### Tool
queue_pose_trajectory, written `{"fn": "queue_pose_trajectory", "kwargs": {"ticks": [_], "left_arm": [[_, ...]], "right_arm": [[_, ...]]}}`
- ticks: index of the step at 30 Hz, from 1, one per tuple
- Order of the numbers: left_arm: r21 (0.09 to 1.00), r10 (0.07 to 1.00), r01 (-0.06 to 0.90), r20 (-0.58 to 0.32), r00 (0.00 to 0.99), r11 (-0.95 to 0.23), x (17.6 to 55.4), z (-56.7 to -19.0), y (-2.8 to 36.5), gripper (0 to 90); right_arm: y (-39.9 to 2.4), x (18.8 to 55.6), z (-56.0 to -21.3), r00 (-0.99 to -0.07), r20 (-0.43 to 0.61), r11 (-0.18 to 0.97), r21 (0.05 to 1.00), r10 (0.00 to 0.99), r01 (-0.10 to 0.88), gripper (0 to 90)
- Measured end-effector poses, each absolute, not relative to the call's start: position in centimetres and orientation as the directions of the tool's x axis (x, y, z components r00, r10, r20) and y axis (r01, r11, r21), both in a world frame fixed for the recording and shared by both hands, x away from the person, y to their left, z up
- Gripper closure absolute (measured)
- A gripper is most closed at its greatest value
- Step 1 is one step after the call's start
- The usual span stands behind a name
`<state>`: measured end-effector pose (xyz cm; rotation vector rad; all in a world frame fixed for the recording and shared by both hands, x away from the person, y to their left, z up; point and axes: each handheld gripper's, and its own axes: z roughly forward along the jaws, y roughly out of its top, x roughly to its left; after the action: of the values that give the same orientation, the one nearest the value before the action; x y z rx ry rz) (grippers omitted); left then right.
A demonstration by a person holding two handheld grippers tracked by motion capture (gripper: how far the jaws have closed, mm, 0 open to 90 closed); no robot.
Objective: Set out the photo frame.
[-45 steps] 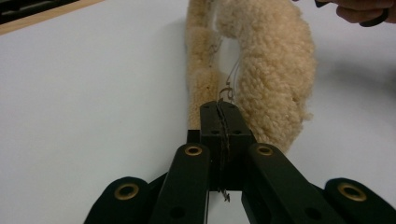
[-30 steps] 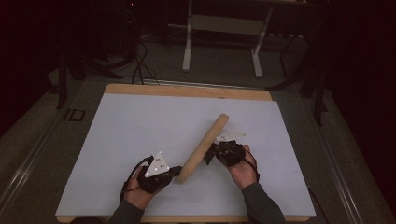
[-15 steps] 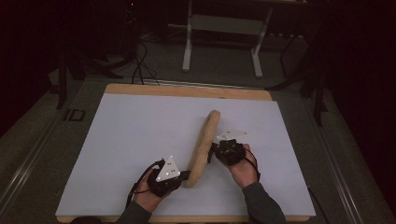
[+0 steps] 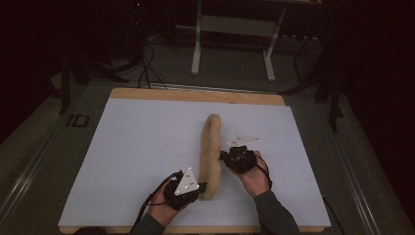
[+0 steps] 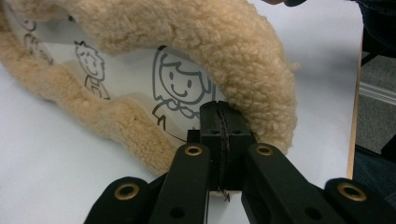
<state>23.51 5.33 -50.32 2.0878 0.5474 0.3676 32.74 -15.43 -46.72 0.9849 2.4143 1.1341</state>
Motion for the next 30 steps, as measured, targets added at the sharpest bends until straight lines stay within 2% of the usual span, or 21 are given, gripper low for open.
{"fn": "queue_pose_trajectory", "kwargs": {"ticks": [16, 30], "left_arm": [[0.836, 0.522, 0.220, 0.091, 0.848, -0.503, 23.5, -50.7, 3.0, 90.0], [0.856, 0.549, 0.258, 0.036, 0.835, -0.448, 23.9, -51.3, 1.6, 90.0]], "right_arm": [[-15.1, 32.2, -46.1, -0.782, 0.038, 0.485, 0.765, 0.623, 0.423, 90.0], [-15.3, 32.2, -46.0, -0.799, 0.021, 0.513, 0.756, 0.601, 0.406, 90.0]]}}
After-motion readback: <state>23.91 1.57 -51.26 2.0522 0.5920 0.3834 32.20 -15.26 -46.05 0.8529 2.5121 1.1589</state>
